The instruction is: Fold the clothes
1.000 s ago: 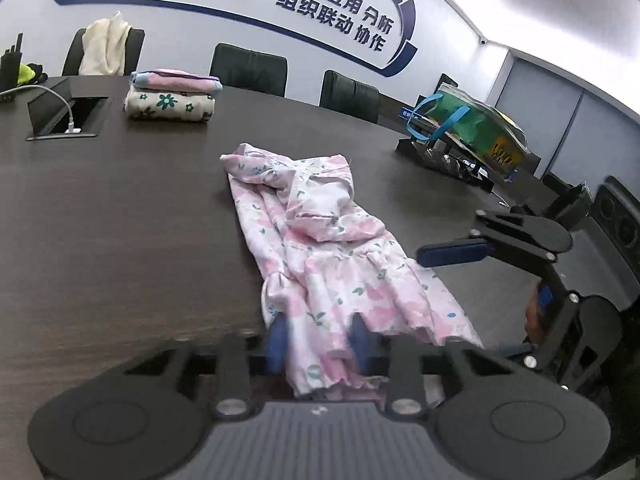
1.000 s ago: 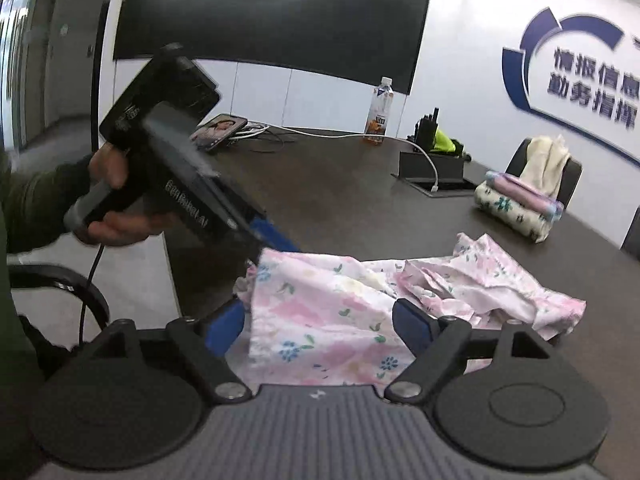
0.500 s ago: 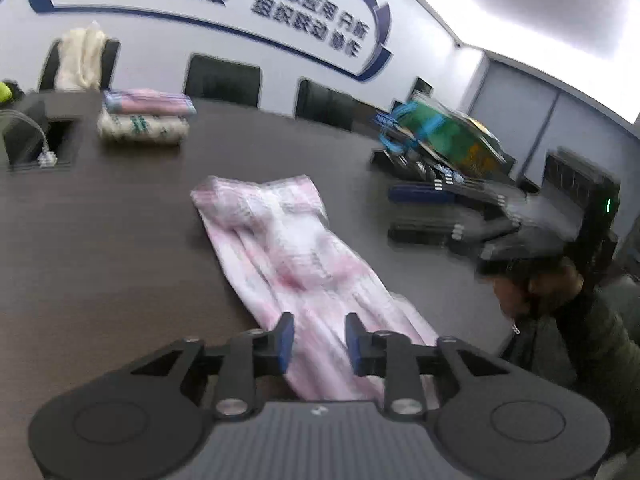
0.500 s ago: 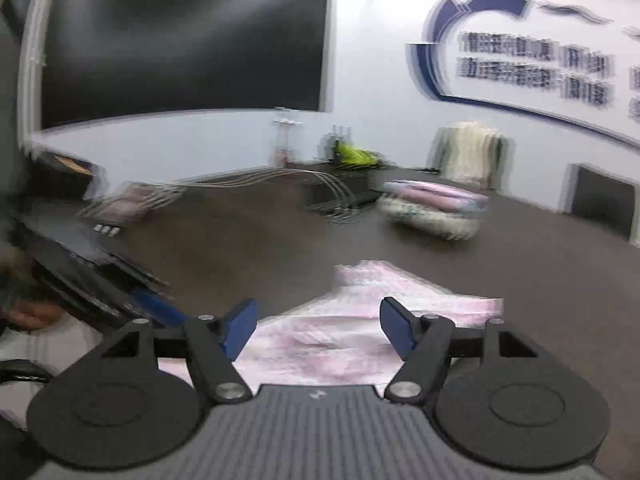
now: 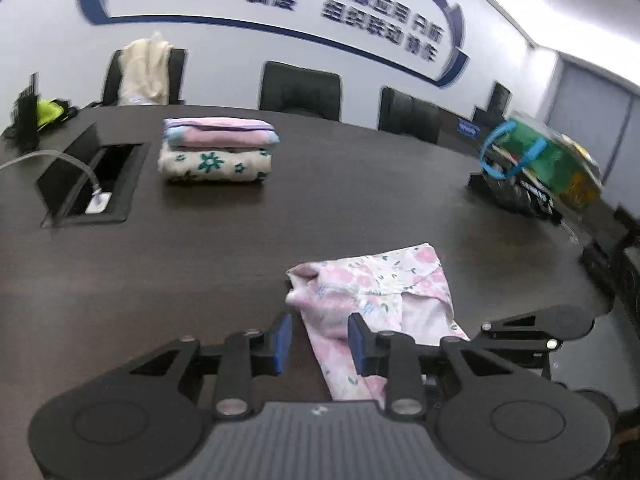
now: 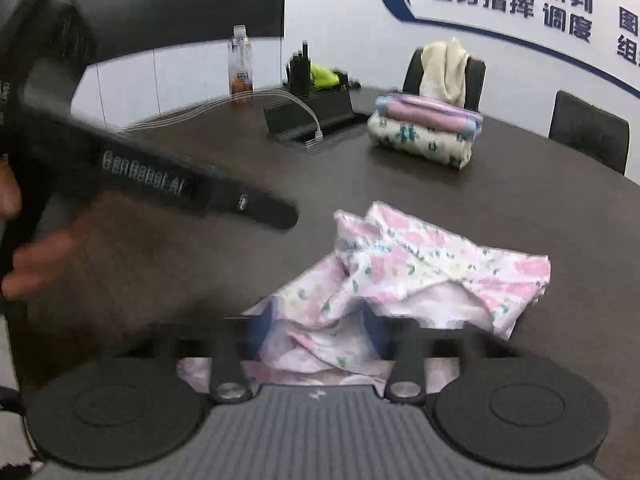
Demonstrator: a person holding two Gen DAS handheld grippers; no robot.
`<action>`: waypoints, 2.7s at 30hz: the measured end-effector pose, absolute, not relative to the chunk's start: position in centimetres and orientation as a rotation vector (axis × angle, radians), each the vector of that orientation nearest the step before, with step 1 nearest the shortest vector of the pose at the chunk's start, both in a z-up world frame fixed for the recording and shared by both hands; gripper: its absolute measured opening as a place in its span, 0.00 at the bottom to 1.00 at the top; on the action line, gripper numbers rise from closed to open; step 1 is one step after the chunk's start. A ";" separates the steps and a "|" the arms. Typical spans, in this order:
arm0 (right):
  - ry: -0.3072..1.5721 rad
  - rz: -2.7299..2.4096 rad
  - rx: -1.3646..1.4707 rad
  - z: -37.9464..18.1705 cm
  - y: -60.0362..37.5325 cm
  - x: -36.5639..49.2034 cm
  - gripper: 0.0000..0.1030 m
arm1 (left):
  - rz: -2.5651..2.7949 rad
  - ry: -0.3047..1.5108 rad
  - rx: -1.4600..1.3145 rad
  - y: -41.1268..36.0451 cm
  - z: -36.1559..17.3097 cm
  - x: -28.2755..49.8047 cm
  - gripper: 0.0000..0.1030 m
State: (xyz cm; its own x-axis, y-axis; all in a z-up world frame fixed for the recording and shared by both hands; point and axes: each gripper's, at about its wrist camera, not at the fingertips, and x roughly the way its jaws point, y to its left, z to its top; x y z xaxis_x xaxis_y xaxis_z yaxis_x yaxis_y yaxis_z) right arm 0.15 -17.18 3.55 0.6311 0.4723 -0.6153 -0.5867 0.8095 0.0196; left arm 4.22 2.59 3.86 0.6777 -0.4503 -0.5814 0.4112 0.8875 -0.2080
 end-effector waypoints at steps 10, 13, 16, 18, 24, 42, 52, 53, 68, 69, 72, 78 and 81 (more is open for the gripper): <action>0.470 0.546 -0.177 10.9 -22.1 2.7 0.03 | -0.572 0.658 0.047 -0.6 3.3 5.0 0.42; 0.456 0.554 -0.184 12.1 -22.4 3.1 0.03 | -0.610 0.662 0.025 -1.1 3.0 5.8 0.42; 0.461 0.574 -0.189 12.1 -22.4 2.8 0.04 | -0.608 0.693 -0.033 -1.2 2.5 6.9 0.42; 0.492 0.589 -0.184 11.4 -22.6 2.6 0.09 | -0.606 0.701 -0.082 -0.7 2.3 7.4 0.40; 0.537 0.601 -0.199 7.3 -22.3 -0.5 0.59 | -0.539 0.694 -0.145 1.4 3.0 6.6 0.40; 0.911 0.656 0.457 2.4 -26.9 3.1 0.16 | -0.582 0.617 -0.030 -2.4 3.9 4.3 0.42; 0.658 0.395 0.116 4.4 -28.0 5.1 0.34 | -0.521 0.684 0.162 -5.4 0.6 4.1 0.41; 0.671 0.413 0.112 4.0 -27.6 5.7 0.19 | -0.521 0.690 0.157 -5.2 0.4 4.2 0.41; 0.599 0.501 -0.099 6.1 -24.9 1.5 0.31 | -0.556 0.602 -0.042 0.9 3.3 -0.7 0.53; 0.568 0.526 -0.104 6.5 -25.2 0.2 0.37 | -0.545 0.593 -0.054 1.9 3.5 -1.6 0.53; 0.524 0.607 -0.118 7.2 -24.3 -2.7 0.41 | -0.571 0.624 -0.093 3.7 2.7 -3.8 0.53; 0.633 0.660 -0.079 4.8 -21.1 -3.9 0.37 | -0.604 0.660 -0.142 4.3 1.1 -6.6 0.53; 0.699 0.641 -0.096 2.9 -20.2 -3.8 0.35 | -0.619 0.664 -0.134 4.0 0.7 -7.6 0.53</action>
State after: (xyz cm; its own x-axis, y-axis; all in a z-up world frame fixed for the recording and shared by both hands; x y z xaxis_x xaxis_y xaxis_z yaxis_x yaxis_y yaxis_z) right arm -3.78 -20.18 2.86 0.5833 0.5174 -0.6261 -0.5795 0.8053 0.1256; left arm -7.63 3.97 0.72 0.6160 -0.5773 -0.5359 0.4946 0.8130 -0.3073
